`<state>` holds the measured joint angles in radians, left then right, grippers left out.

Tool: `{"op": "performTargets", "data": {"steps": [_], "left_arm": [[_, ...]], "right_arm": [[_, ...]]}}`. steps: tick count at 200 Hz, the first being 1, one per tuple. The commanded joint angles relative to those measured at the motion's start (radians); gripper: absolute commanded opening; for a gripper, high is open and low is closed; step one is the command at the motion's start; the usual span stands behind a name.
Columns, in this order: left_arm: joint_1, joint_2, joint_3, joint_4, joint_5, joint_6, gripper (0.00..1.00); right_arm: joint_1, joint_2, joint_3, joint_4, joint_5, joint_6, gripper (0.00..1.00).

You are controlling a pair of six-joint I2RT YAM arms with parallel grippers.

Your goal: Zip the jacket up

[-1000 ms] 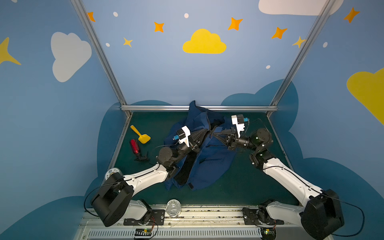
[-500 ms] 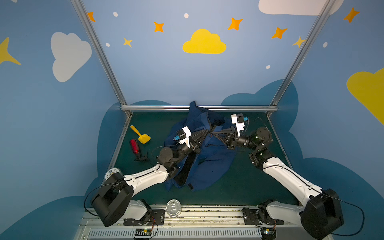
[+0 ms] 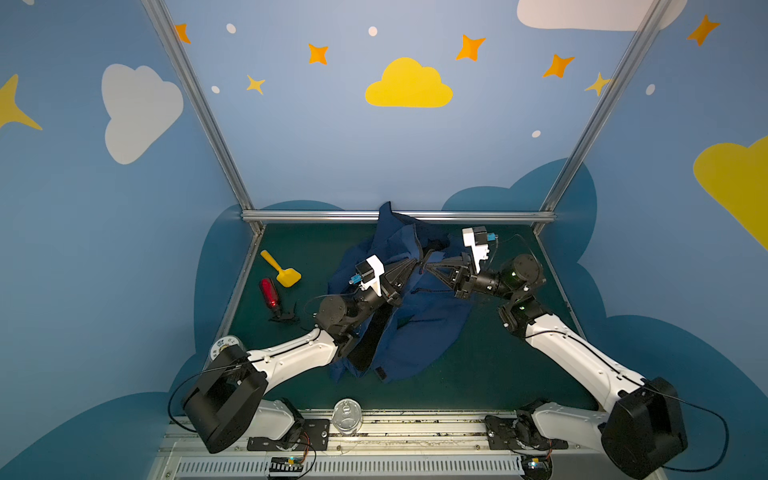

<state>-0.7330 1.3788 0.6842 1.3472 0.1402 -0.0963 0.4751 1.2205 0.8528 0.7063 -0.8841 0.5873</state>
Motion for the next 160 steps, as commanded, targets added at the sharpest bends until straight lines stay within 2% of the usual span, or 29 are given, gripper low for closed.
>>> {"op": "performTargets", "data": {"steps": [1,60,95,124,160], "left_arm": [[-0.008,-0.026,-0.005,0.043,-0.002,0.034,0.03],[-0.008,-0.027,-0.008,0.023,-0.004,0.054,0.03],[-0.009,-0.049,-0.010,-0.029,-0.007,0.092,0.03],[-0.009,-0.090,0.010,-0.163,0.013,0.125,0.03],[-0.009,-0.121,0.032,-0.335,0.028,0.142,0.03]], "right_arm": [[0.003,-0.017,0.037,0.046,0.022,0.002,0.00],[0.004,-0.010,0.043,0.097,0.034,0.034,0.00],[0.002,-0.023,0.043,0.051,0.041,0.007,0.00],[0.002,-0.044,0.051,-0.011,0.061,-0.055,0.00],[-0.004,-0.051,0.041,0.005,0.097,-0.049,0.00]]}}
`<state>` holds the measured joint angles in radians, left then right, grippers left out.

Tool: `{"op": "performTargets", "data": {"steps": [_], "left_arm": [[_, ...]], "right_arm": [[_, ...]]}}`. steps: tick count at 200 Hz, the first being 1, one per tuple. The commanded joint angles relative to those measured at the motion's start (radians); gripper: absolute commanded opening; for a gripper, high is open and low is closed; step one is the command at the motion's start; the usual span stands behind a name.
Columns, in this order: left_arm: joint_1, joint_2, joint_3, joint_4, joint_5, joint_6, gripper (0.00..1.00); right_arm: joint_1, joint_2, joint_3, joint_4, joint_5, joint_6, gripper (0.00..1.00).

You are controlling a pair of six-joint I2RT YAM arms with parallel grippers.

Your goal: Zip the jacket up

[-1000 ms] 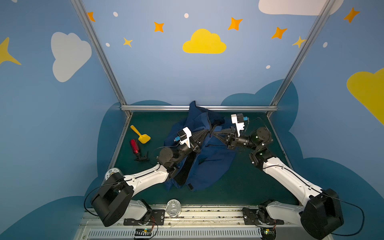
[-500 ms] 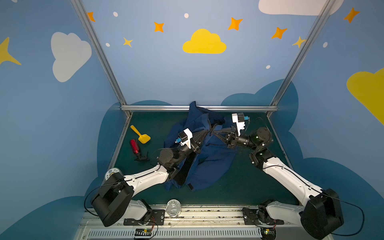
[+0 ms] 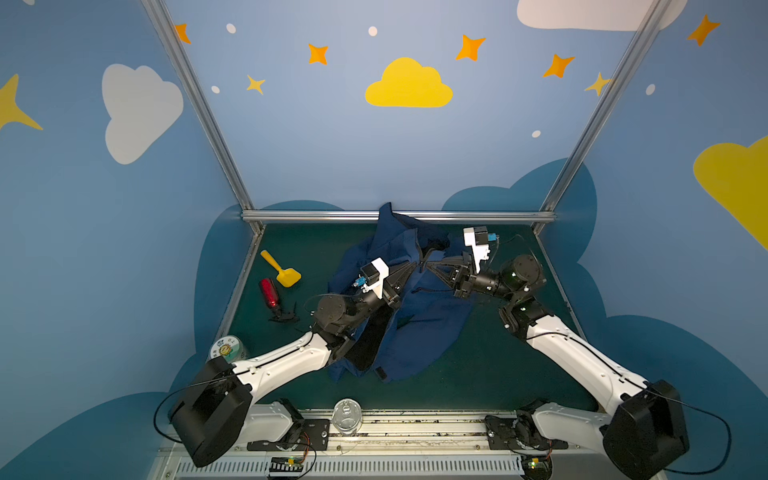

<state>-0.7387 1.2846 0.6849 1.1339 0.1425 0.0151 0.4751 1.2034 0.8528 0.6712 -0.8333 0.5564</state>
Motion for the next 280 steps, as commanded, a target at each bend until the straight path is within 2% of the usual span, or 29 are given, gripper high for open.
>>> {"op": "performTargets", "data": {"steps": [1,33,51,77,105,125,136,155,168,187,243,280], "left_arm": [[-0.004,-0.027,0.031,-0.124,0.025,0.029,0.03],[-0.004,-0.023,0.037,-0.179,-0.015,0.007,0.03],[-0.004,-0.021,0.060,-0.268,-0.032,0.018,0.03],[0.011,0.001,0.091,-0.344,-0.027,0.004,0.03],[0.073,0.074,0.132,-0.410,0.083,-0.143,0.03],[0.132,0.145,0.147,-0.424,0.243,-0.244,0.03],[0.163,0.197,0.148,-0.408,0.289,-0.313,0.03],[0.200,0.271,0.135,-0.356,0.365,-0.367,0.03],[0.209,0.312,0.106,-0.259,0.381,-0.399,0.03],[0.223,0.357,0.091,-0.178,0.410,-0.453,0.03],[0.245,0.400,0.185,-0.397,0.471,-0.484,0.03],[0.253,0.382,0.239,-0.471,0.504,-0.506,0.03]], "right_arm": [[-0.003,-0.033,0.040,0.043,0.048,-0.017,0.00],[-0.006,-0.026,0.026,0.103,0.059,0.026,0.00],[-0.010,-0.032,0.019,0.103,0.068,0.022,0.00],[-0.012,-0.031,0.019,0.029,0.096,-0.013,0.00],[-0.023,0.031,-0.020,-0.019,0.156,-0.052,0.00],[-0.062,0.111,-0.047,-0.001,0.185,-0.050,0.00],[-0.087,0.168,-0.059,0.008,0.186,-0.021,0.00],[-0.125,0.269,-0.102,0.194,0.168,0.066,0.00],[-0.139,0.329,-0.110,0.293,0.151,0.109,0.00],[-0.140,0.392,-0.082,0.306,0.099,0.150,0.00],[-0.130,0.432,-0.122,0.365,0.063,0.221,0.00],[-0.114,0.393,-0.142,0.253,0.043,0.170,0.19]]}}
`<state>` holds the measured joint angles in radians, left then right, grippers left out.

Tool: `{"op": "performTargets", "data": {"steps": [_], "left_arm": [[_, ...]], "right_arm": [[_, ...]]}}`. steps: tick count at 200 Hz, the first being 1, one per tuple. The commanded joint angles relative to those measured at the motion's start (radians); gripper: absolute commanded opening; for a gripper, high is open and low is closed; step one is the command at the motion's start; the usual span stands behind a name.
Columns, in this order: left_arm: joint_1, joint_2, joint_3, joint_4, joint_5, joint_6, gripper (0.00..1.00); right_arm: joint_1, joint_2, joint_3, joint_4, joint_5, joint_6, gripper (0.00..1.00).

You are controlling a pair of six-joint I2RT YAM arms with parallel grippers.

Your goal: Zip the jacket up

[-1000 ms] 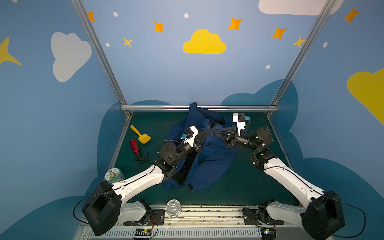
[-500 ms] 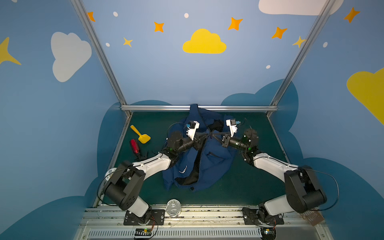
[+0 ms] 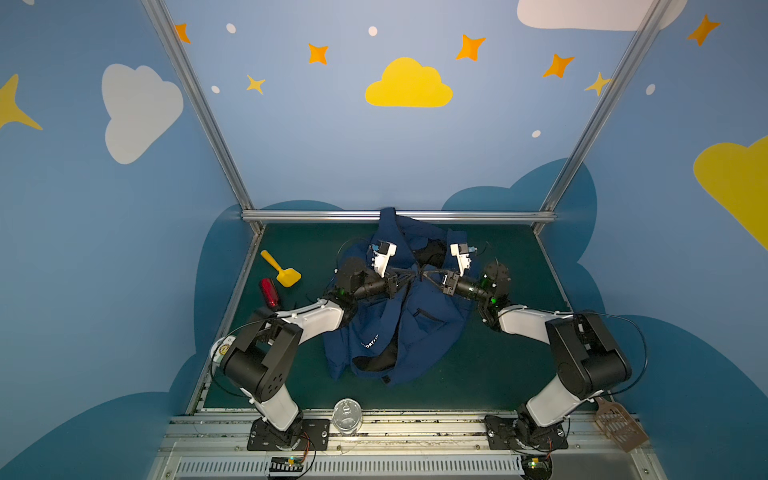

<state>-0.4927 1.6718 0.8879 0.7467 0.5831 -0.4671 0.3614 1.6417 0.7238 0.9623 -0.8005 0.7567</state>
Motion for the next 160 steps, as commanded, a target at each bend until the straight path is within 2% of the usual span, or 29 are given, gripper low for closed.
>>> {"op": "performTargets", "data": {"steps": [1,31,86,132,160], "left_arm": [[0.008,-0.006,0.037,-0.088,0.063,-0.026,0.03],[0.011,-0.043,0.086,-0.228,0.088,-0.021,0.03],[0.021,-0.047,0.138,-0.400,0.134,-0.029,0.03],[0.033,-0.050,0.159,-0.429,0.159,-0.055,0.03],[0.033,-0.047,0.163,-0.419,0.173,-0.082,0.03]], "right_arm": [[0.000,-0.047,-0.014,-0.040,0.010,-0.031,0.20],[0.022,-0.120,-0.045,-0.139,0.027,-0.089,0.35],[0.016,-0.263,-0.145,-0.285,0.073,-0.141,0.51],[0.021,-0.504,-0.061,-0.820,0.192,-0.448,0.55],[0.047,-0.614,0.012,-1.055,0.300,-0.663,0.55]]}}
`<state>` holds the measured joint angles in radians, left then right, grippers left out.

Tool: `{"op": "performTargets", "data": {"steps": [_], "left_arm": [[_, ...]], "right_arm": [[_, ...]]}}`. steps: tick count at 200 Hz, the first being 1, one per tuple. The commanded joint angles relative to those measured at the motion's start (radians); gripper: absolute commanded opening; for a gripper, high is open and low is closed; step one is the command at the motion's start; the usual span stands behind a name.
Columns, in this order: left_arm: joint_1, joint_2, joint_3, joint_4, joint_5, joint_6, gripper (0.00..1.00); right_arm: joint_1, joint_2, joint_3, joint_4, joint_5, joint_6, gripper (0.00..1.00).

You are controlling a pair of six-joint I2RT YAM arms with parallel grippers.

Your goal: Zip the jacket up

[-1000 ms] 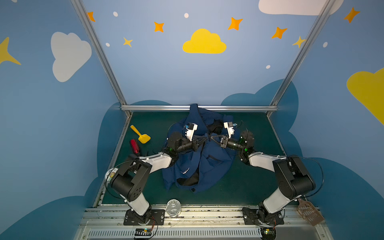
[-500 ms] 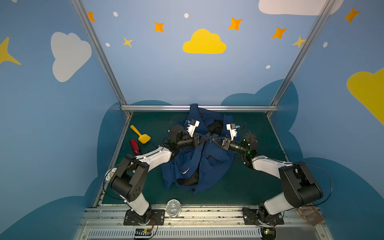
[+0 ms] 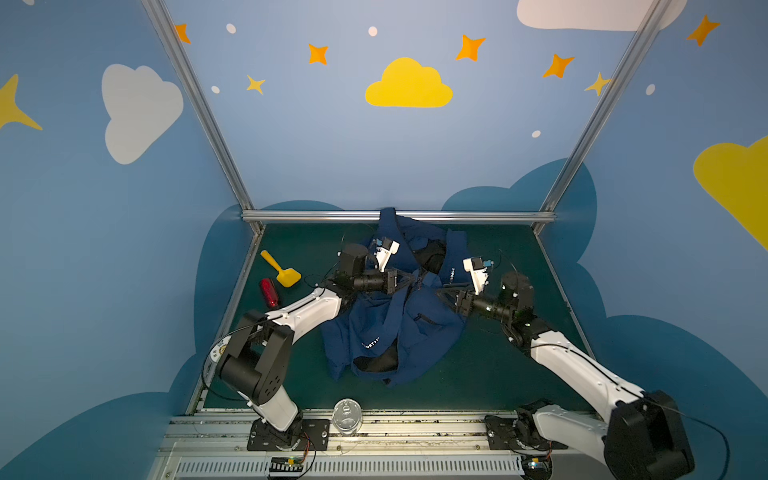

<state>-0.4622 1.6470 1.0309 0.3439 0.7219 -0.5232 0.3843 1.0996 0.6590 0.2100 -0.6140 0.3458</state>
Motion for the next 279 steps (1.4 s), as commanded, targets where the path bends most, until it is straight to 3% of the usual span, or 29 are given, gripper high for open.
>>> {"op": "performTargets", "data": {"steps": [1,21,38,66,112,135,279], "left_arm": [[0.003,-0.022,0.022,-0.015,0.034,-0.027,0.03],[0.006,-0.021,0.023,-0.008,0.047,-0.047,0.03],[0.008,-0.023,0.028,-0.009,0.057,-0.059,0.03],[0.016,-0.027,0.036,-0.014,0.071,-0.078,0.03],[0.022,-0.031,0.040,-0.009,0.094,-0.123,0.03],[0.021,-0.033,0.040,-0.004,0.096,-0.137,0.03],[0.022,-0.039,0.044,-0.003,0.097,-0.149,0.03]], "right_arm": [[0.026,-0.074,0.080,-0.311,0.117,-0.263,0.54],[0.101,-0.115,0.131,-0.409,0.230,-0.510,0.53],[0.170,-0.141,0.124,-0.367,0.321,-0.722,0.53],[0.254,-0.135,0.104,-0.257,0.387,-1.047,0.54],[0.324,-0.032,0.152,-0.226,0.447,-1.454,0.56],[0.326,0.014,0.167,-0.176,0.471,-1.512,0.57],[0.333,0.191,0.240,-0.043,0.529,-1.552,0.57]]}}
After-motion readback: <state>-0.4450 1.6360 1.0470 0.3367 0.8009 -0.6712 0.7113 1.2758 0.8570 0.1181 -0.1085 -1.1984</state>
